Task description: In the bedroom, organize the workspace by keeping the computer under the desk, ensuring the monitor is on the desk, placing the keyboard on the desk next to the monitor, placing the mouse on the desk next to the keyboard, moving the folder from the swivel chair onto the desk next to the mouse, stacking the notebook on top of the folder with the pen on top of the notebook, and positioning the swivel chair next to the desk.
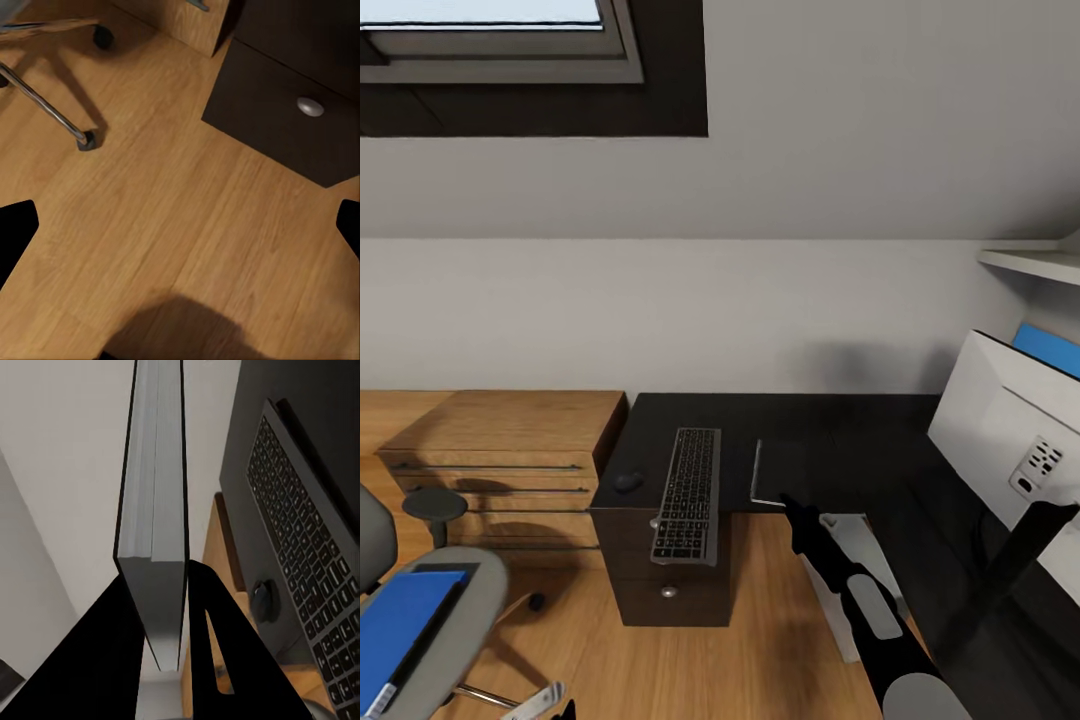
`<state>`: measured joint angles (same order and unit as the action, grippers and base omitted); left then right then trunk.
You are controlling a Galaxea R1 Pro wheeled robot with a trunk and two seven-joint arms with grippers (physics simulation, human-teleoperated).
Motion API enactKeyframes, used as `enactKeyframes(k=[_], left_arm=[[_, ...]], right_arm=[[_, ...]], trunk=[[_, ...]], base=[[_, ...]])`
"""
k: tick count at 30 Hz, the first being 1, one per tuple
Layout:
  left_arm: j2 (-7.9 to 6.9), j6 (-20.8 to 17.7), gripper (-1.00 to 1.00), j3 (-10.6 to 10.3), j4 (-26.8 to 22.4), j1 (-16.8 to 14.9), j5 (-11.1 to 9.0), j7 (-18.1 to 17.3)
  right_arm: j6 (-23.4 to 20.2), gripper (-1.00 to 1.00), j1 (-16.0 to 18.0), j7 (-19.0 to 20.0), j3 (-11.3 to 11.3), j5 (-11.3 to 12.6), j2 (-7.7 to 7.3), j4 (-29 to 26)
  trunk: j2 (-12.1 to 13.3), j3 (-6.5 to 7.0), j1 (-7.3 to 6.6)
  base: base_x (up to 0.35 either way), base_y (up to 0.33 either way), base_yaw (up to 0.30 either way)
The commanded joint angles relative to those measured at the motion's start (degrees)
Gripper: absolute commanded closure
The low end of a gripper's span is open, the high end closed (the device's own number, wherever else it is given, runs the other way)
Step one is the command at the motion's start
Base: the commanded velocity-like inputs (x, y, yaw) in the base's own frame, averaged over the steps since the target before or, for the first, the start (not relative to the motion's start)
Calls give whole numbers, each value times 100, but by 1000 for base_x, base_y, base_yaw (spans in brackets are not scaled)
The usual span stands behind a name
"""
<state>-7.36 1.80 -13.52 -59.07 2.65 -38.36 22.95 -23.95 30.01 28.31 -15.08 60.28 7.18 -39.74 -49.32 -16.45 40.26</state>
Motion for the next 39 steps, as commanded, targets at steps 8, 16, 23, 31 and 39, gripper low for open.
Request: enactKeyframes(k=[8, 16, 23, 31, 39], left_arm=[[-3, 15, -100, -28, -34, -1, -57, 46], [-3, 21, -100, -28, -34, -1, -57, 47], [-3, 22, -100, -28, -34, -1, -57, 52], [-3, 30, -100, -30, -34, -1, -57, 52], [-3, 31, -100, -36, -34, -1, -55, 52]], right_arm=[[-50, 100, 5, 5, -30, 44, -60, 9], [-48, 100, 5, 8, -30, 38, -67, 32], [-42, 100, 5, 2, -30, 37, -68, 90], [-40, 100, 5, 7, -30, 38, -134, 143], [-40, 100, 5, -15, -30, 45, -180, 148]], trunk=[[-328, -150, 177], [-649, -294, 353], [-930, -420, 507], [-1250, -563, 683], [-1571, -707, 858]], base=[[0, 0, 0], [0, 0, 0], [0, 0, 0], [0, 0, 0], [0, 0, 0]])
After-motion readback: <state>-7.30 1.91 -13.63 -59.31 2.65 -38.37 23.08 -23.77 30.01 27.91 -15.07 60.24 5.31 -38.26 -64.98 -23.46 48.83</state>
